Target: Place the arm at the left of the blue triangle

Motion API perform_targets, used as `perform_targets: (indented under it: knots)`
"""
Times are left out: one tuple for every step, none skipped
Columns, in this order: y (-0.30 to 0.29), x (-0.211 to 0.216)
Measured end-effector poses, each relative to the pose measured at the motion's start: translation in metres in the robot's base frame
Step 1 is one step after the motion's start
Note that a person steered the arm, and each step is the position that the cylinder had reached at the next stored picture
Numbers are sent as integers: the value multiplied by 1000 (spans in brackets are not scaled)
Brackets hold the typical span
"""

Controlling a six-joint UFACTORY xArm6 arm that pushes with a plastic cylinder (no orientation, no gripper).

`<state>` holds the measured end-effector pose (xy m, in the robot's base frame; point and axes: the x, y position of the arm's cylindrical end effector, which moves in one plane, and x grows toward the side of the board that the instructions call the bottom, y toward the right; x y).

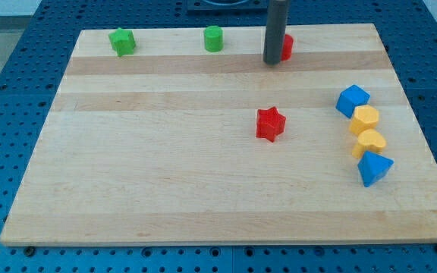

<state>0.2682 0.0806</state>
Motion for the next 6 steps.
perform_targets:
  knots:
    - [0,-20]
    - [1,-23]
    - [25,-28]
    - [39,-28]
    - [44,-28]
    - [51,-28]
